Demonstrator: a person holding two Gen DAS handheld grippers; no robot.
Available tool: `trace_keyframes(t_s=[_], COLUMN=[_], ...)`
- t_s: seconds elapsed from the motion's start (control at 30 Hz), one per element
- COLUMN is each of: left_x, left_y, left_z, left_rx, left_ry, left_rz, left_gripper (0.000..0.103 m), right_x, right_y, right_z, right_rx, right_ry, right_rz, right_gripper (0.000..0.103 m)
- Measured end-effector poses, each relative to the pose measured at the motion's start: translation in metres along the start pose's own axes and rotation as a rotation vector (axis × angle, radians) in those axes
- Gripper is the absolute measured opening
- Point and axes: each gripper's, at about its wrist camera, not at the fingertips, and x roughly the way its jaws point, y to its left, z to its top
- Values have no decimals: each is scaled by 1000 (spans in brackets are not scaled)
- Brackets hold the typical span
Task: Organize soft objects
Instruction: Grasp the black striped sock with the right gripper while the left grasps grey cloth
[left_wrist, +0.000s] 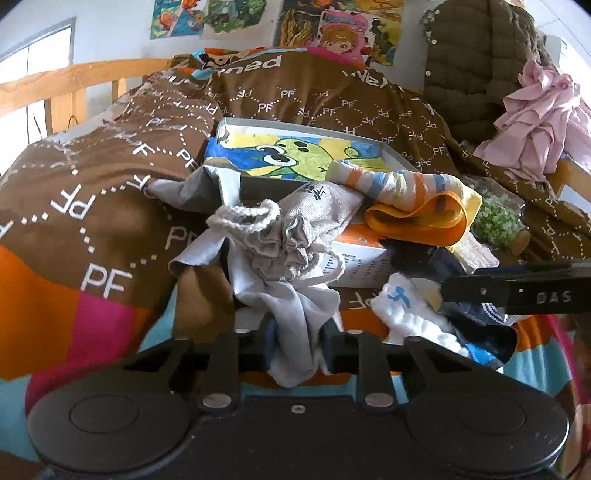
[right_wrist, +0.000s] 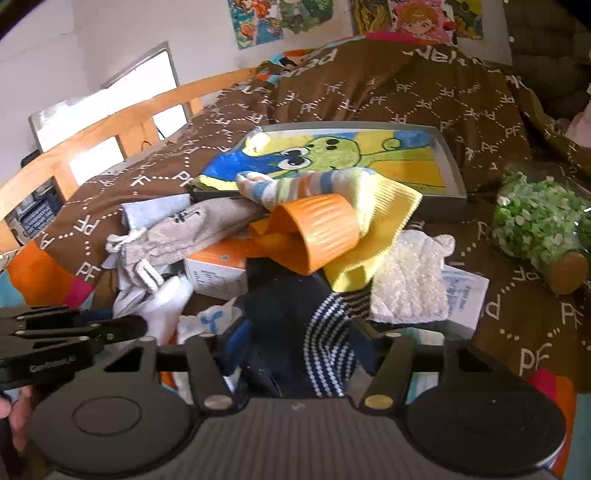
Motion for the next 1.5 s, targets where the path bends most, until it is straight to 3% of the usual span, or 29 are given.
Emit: trace_keyframes(t_s=[0.37,0.67,1.0,1.13,1.23,1.3,1.37,1.5], left_x=[-9,-20,-44,-50,-49,-46,-44,-42], left_y=[-20,-28,-26,-14,-5,-1,3,9], left_z=[-5,-11,-20,-26,-28,-28,-29,-28], left_rx=[-48,-54,-66,-125,-183,-209,-231,-265], left_ry=[12,-18,-84,-80,-63,-53,-48,-48], left_rz=[-65,-123,-243,-248,-258,-259,-264,-263], left_gripper=[10,10,12,13,17,18,18,19], right_x=[6,-9,-21,-23,-19,-14,-8,4], right_y=[-15,-23,-27,-21,-16,-17,-18,-16], right_z=[-1,0,0,1,0,-2,-3,-3], right_rx=[105,185,290,236,188,191,201,195], right_ry=[62,43,18,5,12,31,41,50], right_rz=[16,111,255,193,117,113,113,105], right_gripper=[12,4,1,1,10,18,39,40])
